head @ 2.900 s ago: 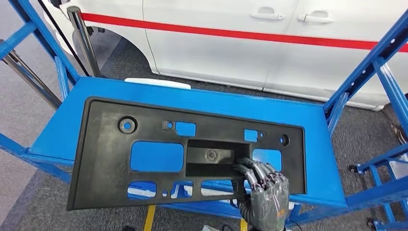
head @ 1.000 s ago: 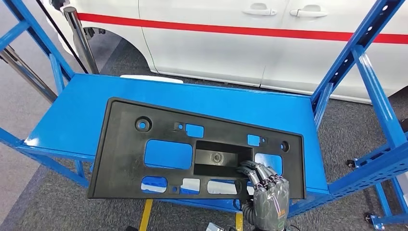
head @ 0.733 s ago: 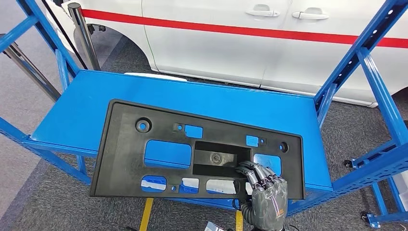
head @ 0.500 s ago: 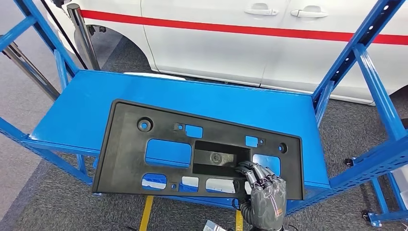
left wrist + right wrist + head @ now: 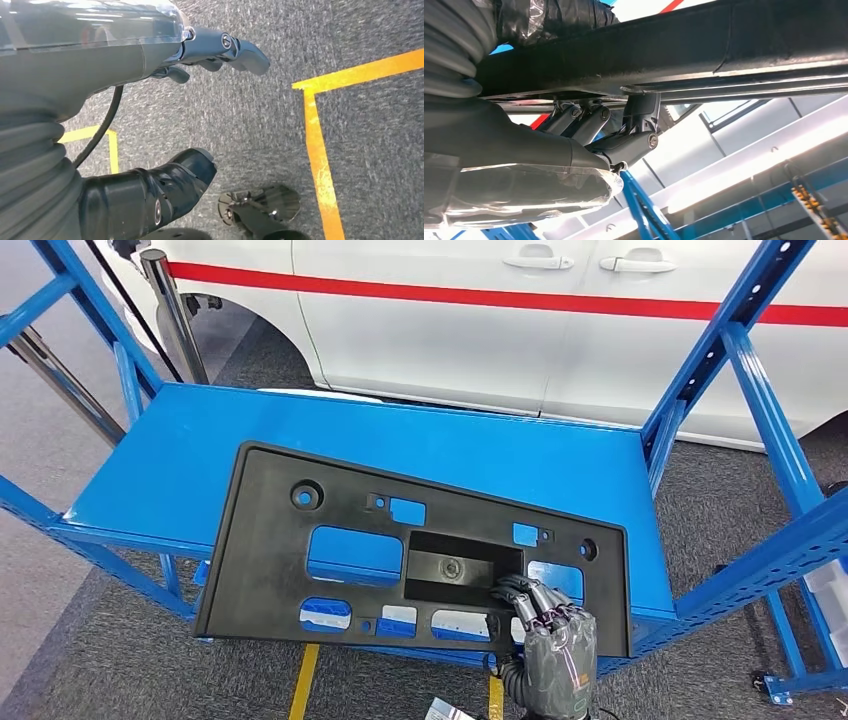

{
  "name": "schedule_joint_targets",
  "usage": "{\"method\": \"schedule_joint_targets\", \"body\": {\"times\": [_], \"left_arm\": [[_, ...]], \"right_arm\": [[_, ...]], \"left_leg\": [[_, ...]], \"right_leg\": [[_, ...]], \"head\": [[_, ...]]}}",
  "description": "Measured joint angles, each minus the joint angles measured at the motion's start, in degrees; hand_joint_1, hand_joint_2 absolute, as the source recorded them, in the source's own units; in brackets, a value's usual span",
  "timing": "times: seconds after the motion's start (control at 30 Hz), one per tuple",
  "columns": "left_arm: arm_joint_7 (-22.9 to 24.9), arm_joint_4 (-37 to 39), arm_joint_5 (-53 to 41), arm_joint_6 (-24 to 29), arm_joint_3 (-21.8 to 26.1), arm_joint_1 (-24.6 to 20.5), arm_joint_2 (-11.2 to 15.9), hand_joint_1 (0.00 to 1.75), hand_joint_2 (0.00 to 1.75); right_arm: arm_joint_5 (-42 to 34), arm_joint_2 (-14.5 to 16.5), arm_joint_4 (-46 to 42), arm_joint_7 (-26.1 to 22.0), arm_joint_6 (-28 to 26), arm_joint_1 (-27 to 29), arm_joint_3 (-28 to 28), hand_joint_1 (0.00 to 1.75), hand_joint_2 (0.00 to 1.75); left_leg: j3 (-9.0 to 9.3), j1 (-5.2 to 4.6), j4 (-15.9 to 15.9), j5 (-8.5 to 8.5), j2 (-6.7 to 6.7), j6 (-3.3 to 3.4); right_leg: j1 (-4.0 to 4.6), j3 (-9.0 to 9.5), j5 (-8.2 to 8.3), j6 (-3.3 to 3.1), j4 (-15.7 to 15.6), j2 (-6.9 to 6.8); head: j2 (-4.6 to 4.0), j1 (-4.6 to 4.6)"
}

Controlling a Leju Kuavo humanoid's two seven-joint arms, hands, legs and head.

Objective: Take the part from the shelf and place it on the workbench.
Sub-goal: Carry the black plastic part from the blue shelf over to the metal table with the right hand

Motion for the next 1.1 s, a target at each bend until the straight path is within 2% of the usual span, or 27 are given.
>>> {"method": "schedule_joint_targets", "body": {"times": [0.1,0.13,0.17,0.2,0.27,0.3,0.33,0.37,0.43,0.47,0.5,0.57,0.63,0.7,0.77,0.8,0.83,0.87,0.97,1.0,1.03,1.1], "left_arm": [[0.0,0.01,-0.01,0.02,0.01,0.09,-0.02,0.0,1.75],[0.01,0.01,-0.02,0.03,0.01,0.09,-0.04,0.0,1.75],[0.01,0.01,-0.02,0.04,0.01,0.05,-0.06,0.0,1.75],[0.02,0.02,-0.02,0.05,0.0,-0.01,-0.08,0.0,1.75],[0.09,0.02,-0.03,0.1,0.0,-0.03,-0.09,0.0,1.75],[0.12,0.02,-0.03,0.12,0.0,0.0,-0.09,0.0,1.75],[0.16,0.02,-0.04,0.14,0.0,0.03,-0.09,0.0,1.75],[0.17,0.02,-0.05,0.14,0.0,0.05,-0.09,0.0,1.75],[0.16,0.02,-0.11,0.14,0.0,0.05,-0.17,0.0,1.75],[0.16,0.02,-0.15,0.14,0.0,0.03,-0.22,0.0,1.75],[0.16,0.02,-0.19,0.14,0.0,0.02,-0.27,0.0,1.75],[0.16,0.02,-0.22,0.14,0.0,-0.02,-0.31,0.0,1.75],[0.16,0.02,-0.21,0.15,0.0,-0.02,-0.31,0.0,1.75],[0.16,0.02,-0.2,0.15,0.0,0.01,-0.31,0.0,1.75],[0.16,0.02,-0.2,0.14,0.0,0.07,-0.31,0.0,1.75],[0.17,0.02,-0.2,0.14,0.0,0.11,-0.32,0.0,1.75],[0.18,0.02,-0.2,0.14,0.0,0.14,-0.32,0.0,1.75],[0.18,0.02,-0.2,0.14,0.0,0.15,-0.32,0.0,1.75],[0.15,0.02,-0.2,0.14,0.0,0.05,-0.31,0.0,1.75],[0.13,0.02,-0.2,0.13,0.0,0.0,-0.31,0.0,1.75],[0.12,0.02,-0.2,0.13,0.0,-0.01,-0.31,0.0,1.75],[0.09,0.02,-0.2,0.12,0.01,0.05,-0.3,0.0,1.75]], "right_arm": [[-0.01,-0.01,-0.01,-0.04,0.0,0.0,-0.01,1.75,1.75],[-0.02,-0.01,-0.01,-0.06,0.0,0.0,-0.03,1.75,1.75],[-0.02,-0.01,-0.01,-0.08,0.0,0.0,-0.07,1.75,1.75],[-0.03,-0.01,0.0,-0.13,0.0,0.01,-0.11,1.75,1.75],[-0.09,0.0,0.01,-0.25,0.0,0.04,-0.19,1.75,1.75],[-0.12,0.0,0.02,-0.35,0.0,0.06,-0.22,1.75,1.75],[-0.15,0.0,0.03,-0.46,0.0,0.09,-0.25,1.75,1.75],[-0.15,0.0,0.03,-0.59,0.0,0.1,-0.26,1.75,1.75],[-0.16,0.0,0.03,-0.83,0.0,0.1,-0.26,1.75,1.75],[-0.16,0.01,0.03,-0.9,0.0,0.1,-0.26,1.75,1.75],[-0.16,0.02,0.02,-0.94,0.0,0.1,-0.26,1.75,1.75],[-0.15,0.05,0.02,-0.96,0.0,0.15,-0.27,1.75,1.75],[-0.15,0.1,0.03,-0.96,0.0,0.19,-0.28,1.75,1.75],[-0.16,0.17,0.03,-1.0,0.0,0.18,-0.28,1.75,1.75],[-0.17,0.2,0.03,-1.13,0.0,0.18,-0.3,1.75,1.75],[-0.17,0.2,0.03,-1.21,0.0,0.18,-0.31,1.75,1.75],[-0.18,0.2,0.03,-1.27,0.01,0.19,-0.32,1.75,1.75],[-0.19,0.21,0.03,-1.31,0.01,0.2,-0.34,1.75,1.75],[-0.2,0.32,0.03,-1.54,0.0,0.21,-0.43,1.75,1.75],[-0.21,0.34,0.03,-1.65,0.0,0.21,-0.46,1.75,1.75],[-0.21,0.35,0.03,-1.74,0.0,0.21,-0.5,1.75,1.75],[-0.22,0.35,0.03,-1.87,0.0,0.21,-0.57,1.75,1.75]], "left_leg": [[-0.41,-0.04,-0.37,0.59,0.0,1.0],[-0.52,0.05,-0.61,0.96,0.08,1.48],[-0.7,0.15,-0.86,1.35,0.18,1.98],[-0.92,0.16,-0.96,1.64,0.27,2.35],[-1.64,-0.01,-0.88,2.07,0.38,2.74],[-2.01,-0.09,-0.76,2.24,0.44,2.79],[-2.35,-0.14,-0.61,2.39,0.48,2.79],[-2.62,-0.18,-0.43,2.49,0.48,2.75],[-2.97,-0.28,-0.08,2.61,0.45,2.59],[-3.13,-0.41,0.13,2.67,0.43,2.42],[-3.3,-0.49,0.27,2.8,0.43,2.14],[-3.61,-0.57,0.33,3.18,0.45,1.44],[-3.93,-0.47,0.63,2.83,0.38,0.74],[-5.33,-0.32,4.05,-0.22,0.29,0.12],[-7.84,-0.1,10.97,-4.55,0.28,-0.39],[-8.73,0.01,13.9,-5.83,0.29,-0.58],[-8.83,0.12,15.25,-6.14,0.29,-0.74],[-7.8,0.24,14.3,-5.35,0.3,-0.85],[-1.39,0.41,3.63,-1.36,0.19,-0.76],[-0.25,0.32,1.28,-0.82,0.12,-0.55],[0.08,0.19,0.24,-0.74,0.04,-0.26],[-0.34,0.06,0.09,-0.15,0.03,0.5]], "right_leg": [[-0.03,-0.39,0.4,1.12,0.0,0.07],[-0.08,-0.65,-0.23,1.4,0.58,0.08],[-0.11,-1.27,-1.57,1.61,2.12,0.11],[-0.21,-2.31,-3.59,1.74,4.78,0.12],[-0.26,-5.14,-7.76,1.95,12.09,0.13],[-0.28,-6.0,-8.79,2.01,14.73,0.12],[-0.28,-5.92,-8.76,1.99,15.52,0.12],[-0.28,-4.61,-7.63,1.86,13.85,0.12],[-0.15,0.07,-4.47,1.25,6.2,0.11],[-0.02,2.01,-3.43,0.92,2.64,0.1],[0.14,3.07,-2.93,0.63,0.45,0.11],[0.39,3.17,-2.63,0.21,-0.58,0.16],[0.13,2.86,-1.96,-0.3,-0.94,0.1],[-0.21,2.39,-1.21,-0.85,-1.3,-0.09],[-0.2,1.6,-0.74,-1.12,-1.11,-0.24],[-0.2,1.18,-0.57,-1.1,-0.94,-0.28],[-0.21,0.77,-0.43,-1.04,-0.74,-0.3],[-0.26,0.41,-0.31,-0.94,-0.5,-0.29],[-0.3,-0.43,-0.06,-0.51,0.38,-0.24],[-0.23,-0.65,0.07,-0.24,0.58,-0.22],[-0.15,-0.82,0.26,0.12,0.64,-0.21],[-0.14,-1.0,0.7,0.95,0.49,-0.16]], "head": [[0.0,0.02],[0.0,0.04],[0.0,0.05],[0.0,0.08],[0.0,0.08],[0.0,0.08],[0.0,0.06],[0.0,0.08],[0.0,0.07],[0.0,0.06],[0.0,0.05],[0.0,0.04],[0.0,0.04],[0.0,-0.01],[0.0,-0.04],[0.0,-0.03],[0.0,-0.04],[0.0,-0.03],[0.0,-0.04],[0.0,-0.03],[0.0,-0.02],[0.0,0.01]]}}
